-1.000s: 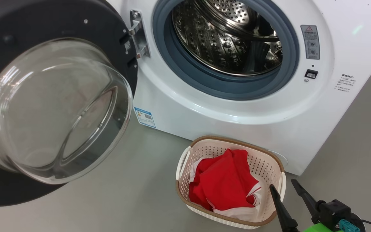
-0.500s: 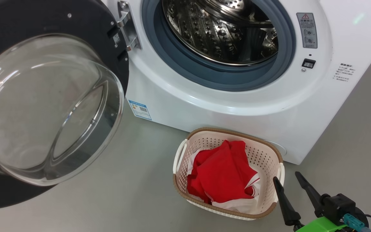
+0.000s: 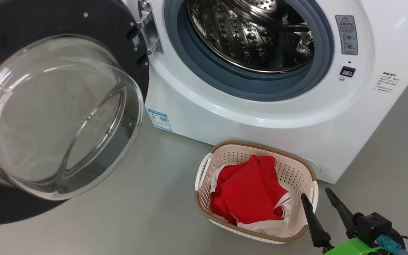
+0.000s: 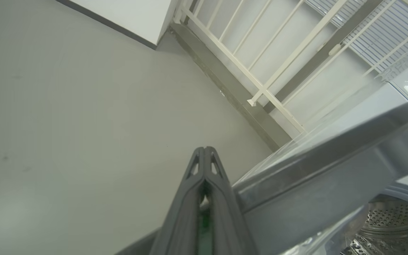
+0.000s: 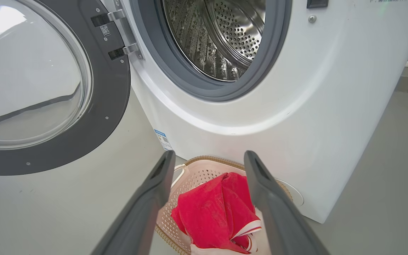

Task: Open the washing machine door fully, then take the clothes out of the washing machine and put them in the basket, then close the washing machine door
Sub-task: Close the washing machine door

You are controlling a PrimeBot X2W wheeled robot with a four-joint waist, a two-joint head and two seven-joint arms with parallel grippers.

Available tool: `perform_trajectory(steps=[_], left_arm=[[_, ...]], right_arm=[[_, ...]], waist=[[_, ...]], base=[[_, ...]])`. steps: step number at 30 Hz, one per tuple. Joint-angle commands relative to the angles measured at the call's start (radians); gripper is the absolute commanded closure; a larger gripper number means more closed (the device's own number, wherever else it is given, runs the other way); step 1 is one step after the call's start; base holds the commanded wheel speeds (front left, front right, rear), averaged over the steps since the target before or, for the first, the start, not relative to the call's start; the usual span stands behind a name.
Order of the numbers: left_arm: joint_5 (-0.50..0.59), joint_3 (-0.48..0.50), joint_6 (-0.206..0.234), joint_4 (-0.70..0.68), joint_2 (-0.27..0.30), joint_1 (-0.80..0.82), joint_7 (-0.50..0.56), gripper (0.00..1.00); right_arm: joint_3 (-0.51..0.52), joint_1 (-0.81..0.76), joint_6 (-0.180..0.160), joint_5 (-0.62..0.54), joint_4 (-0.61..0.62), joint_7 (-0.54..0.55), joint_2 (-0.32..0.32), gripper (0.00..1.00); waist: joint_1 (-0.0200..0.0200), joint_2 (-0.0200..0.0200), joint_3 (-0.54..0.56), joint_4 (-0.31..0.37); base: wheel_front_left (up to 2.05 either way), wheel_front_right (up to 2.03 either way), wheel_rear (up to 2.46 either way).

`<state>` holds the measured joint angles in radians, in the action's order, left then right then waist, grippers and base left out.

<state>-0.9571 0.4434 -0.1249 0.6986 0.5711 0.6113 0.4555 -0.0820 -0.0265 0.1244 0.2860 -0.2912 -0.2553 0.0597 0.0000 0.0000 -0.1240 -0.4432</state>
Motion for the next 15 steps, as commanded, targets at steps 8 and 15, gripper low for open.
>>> perform_trajectory(steps=[8,15], left_arm=[[-0.087,-0.036,-0.006,-0.118,0.079,-0.071,0.089,1.0],[-0.168,-0.098,-0.006,-0.252,0.08,-0.15,0.143,1.0]], right_arm=[[-0.032,0.027,0.006,-0.004,0.015,-0.006,0.001,0.0],[-0.029,0.014,0.006,0.0,0.015,-0.006,-0.002,0.0]], waist=[[0.0,0.0,0.02,0.004],[0.0,0.0,0.037,0.005]], base=[[0.0,0.0,0.0],[0.0,0.0,0.0]])
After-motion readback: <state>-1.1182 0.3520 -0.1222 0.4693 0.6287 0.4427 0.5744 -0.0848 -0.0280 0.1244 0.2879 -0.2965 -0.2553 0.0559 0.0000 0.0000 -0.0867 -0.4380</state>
